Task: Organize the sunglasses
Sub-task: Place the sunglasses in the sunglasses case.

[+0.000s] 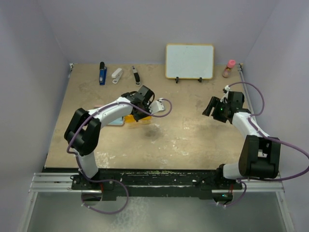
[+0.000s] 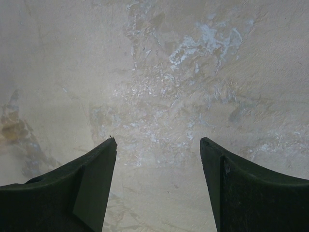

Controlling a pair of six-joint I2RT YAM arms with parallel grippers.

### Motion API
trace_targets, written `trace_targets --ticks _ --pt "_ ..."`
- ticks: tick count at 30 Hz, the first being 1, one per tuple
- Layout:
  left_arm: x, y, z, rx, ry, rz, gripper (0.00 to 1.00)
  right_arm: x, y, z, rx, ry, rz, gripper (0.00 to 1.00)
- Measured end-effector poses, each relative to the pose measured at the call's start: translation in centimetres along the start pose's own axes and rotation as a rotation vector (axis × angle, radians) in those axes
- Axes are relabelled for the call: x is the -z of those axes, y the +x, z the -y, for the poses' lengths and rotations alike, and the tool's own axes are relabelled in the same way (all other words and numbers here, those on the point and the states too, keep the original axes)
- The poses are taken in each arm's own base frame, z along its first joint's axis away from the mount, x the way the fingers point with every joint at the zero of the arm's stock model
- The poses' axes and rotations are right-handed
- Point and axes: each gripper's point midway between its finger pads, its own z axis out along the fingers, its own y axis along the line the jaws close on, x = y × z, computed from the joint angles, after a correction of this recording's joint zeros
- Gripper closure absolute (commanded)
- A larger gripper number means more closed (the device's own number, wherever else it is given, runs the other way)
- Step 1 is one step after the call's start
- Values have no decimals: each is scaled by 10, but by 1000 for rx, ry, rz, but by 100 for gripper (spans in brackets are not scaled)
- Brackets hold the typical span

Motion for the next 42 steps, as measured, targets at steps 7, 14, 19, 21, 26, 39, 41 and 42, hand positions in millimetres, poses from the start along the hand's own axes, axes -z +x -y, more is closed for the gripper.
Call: trace_targets --ticks 7,14,19,21,26,39,41,42 --pt "22 7 -3 -26 -18 11 96 0 0 1 5 2 -1 26" --pt "69 43 -27 -35 2 65 96 0 0 0 5 1 1 27" --pt "66 84 -37 -60 34 11 96 0 -1 0 5 1 2 25" --pt "61 92 -28 -97 83 -2 96 0 0 0 5 1 2 24" --pt "56 105 -22 -139 167 12 96 0 0 1 6 2 0 24" --pt "38 149 -36 -135 256 -5 96 -3 3 2 1 6 -13 23" --pt "37 148 -39 -144 259 2 96 -5 5 3 -2 9 -23 23" --pt "37 147 -41 -147 258 5 96 -6 5 4 -3 10 -25 23"
